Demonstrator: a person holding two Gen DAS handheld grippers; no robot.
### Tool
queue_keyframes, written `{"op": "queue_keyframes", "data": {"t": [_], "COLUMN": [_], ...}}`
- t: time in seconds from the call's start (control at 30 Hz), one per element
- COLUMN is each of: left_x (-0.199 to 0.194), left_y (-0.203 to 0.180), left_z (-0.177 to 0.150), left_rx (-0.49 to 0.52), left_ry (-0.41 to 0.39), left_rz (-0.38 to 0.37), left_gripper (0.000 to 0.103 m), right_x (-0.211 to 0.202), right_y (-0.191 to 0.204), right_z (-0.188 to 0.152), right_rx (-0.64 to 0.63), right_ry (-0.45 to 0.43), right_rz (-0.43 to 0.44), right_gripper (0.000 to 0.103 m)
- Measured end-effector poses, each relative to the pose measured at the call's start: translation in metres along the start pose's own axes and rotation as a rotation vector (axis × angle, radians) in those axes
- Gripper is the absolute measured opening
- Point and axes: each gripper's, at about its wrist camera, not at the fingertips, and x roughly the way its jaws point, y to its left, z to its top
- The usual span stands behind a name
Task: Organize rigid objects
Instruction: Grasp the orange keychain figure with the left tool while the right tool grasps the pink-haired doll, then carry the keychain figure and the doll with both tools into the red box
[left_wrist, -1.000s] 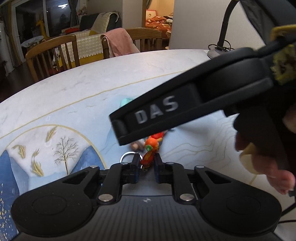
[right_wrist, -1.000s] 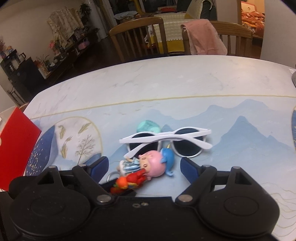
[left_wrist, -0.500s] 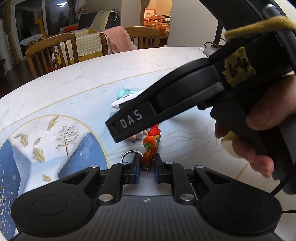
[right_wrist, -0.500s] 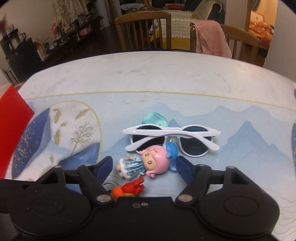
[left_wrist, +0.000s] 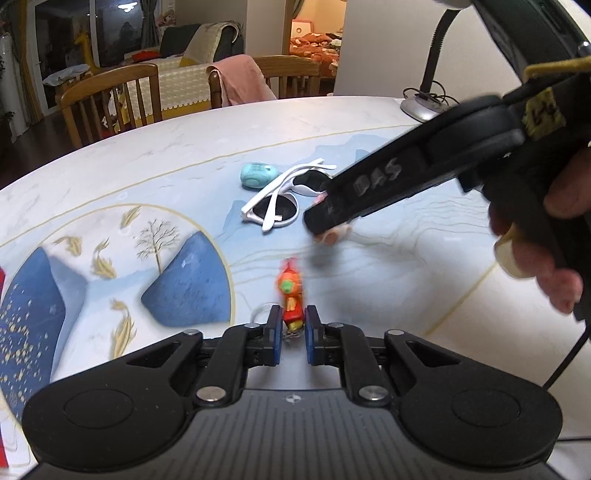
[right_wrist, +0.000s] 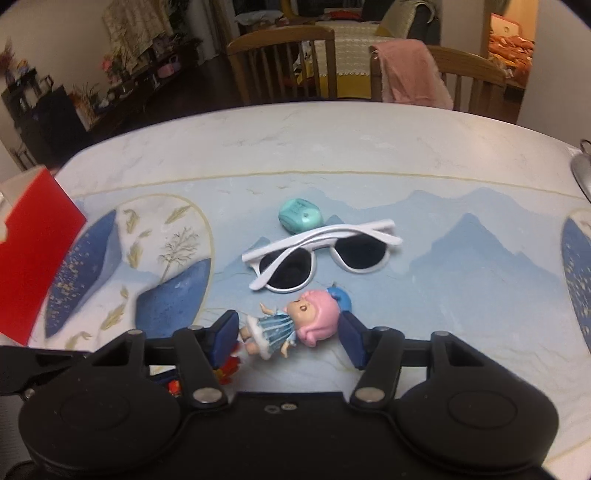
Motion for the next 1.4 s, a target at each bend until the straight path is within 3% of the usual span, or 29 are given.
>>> {"op": "queue_keyframes", "data": {"t": [0.23,0.43,0.47,0.5,0.63,0.67,0.8,0.87,0.9,1.23,1.4], "left_x": [-0.032,-0.059,-0.063,-0.068,-0.086,-0.09,-0.101,-0.106,-0.109,-0.125,-0.126], "left_y": [0.003,0.018,0.022,0.027,0.041,0.044,0.054,0.057,0.058,0.067,0.069], "left_z": [-0.02,-0.032,-0.034,-0.036,-0.045,-0.048,-0.055,-0.058,-0.06,-0.07,-0.071], "left_rx": [0.0,-0.061,-0.08,-0.096,-0.133,-0.137,-0.158,-0.161,-0.163,-0.18,-0.189], "left_ry": [-0.009,-0.019,-0.019,-0.02,-0.032,-0.034,-0.04,-0.043,-0.043,-0.04,-0.041], "left_rz": [-0.02,-0.024,-0.024,-0.026,-0.017,-0.013,-0.003,0.006,0.008,0.044,0.053], "left_gripper": [0.011,0.011,0.011,0.011,0.011,0.011,0.011,0.011,0.011,0.011,0.011], "right_x": [-0.022,-0.044,-0.049,-0.052,-0.062,-0.064,-0.07,-0.07,-0.069,-0.025,-0.01], "right_y": [0.0,0.01,0.012,0.013,0.023,0.025,0.029,0.029,0.027,0.026,0.029], "right_z": [-0.018,-0.033,-0.036,-0.038,-0.048,-0.052,-0.064,-0.066,-0.066,-0.056,-0.052], "right_rx": [0.015,0.041,0.045,0.061,0.081,0.074,0.04,0.028,0.032,0.044,0.034], "right_ry": [0.012,-0.007,-0.012,-0.008,-0.005,-0.008,-0.03,-0.052,-0.059,-0.061,-0.047], "right_rz": [-0.001,0.017,0.026,0.042,0.045,0.04,0.003,-0.026,-0.032,-0.098,-0.141], "right_gripper": [0.044,0.042,0.014,0.001,0.0,0.004,0.05,0.068,0.072,0.084,0.083]}}
